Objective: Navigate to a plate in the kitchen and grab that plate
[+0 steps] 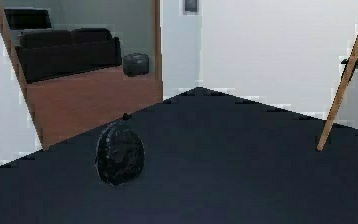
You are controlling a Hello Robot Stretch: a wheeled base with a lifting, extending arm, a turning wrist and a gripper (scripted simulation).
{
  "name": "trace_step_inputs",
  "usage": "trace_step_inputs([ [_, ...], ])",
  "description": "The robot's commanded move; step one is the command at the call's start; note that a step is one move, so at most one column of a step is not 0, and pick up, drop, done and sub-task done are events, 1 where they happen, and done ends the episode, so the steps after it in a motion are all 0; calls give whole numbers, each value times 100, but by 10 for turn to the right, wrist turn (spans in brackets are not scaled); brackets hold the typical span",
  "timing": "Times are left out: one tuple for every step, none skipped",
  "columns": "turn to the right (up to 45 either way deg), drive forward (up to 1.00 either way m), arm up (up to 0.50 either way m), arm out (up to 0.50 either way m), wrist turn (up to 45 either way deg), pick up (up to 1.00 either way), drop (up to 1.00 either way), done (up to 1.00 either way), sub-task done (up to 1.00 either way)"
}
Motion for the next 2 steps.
trace_step_inputs([
  [0,0,0,0,360,0,0,0,0],
  [0,0,-30,0,0,0,0,0,0],
])
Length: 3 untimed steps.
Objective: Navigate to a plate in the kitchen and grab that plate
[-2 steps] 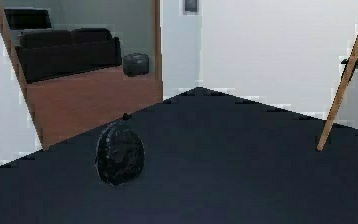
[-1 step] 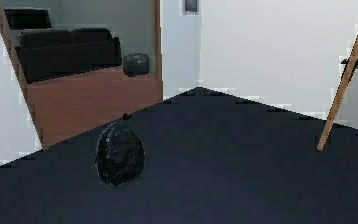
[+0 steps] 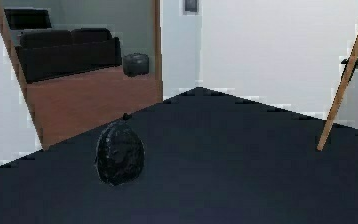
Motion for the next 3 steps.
trace_step_inputs([
  [0,0,0,0,0,100,0,0,0],
  [0,0,10,0,0,0,0,0,0],
  [0,0,0,0,0,0,0,100,0],
])
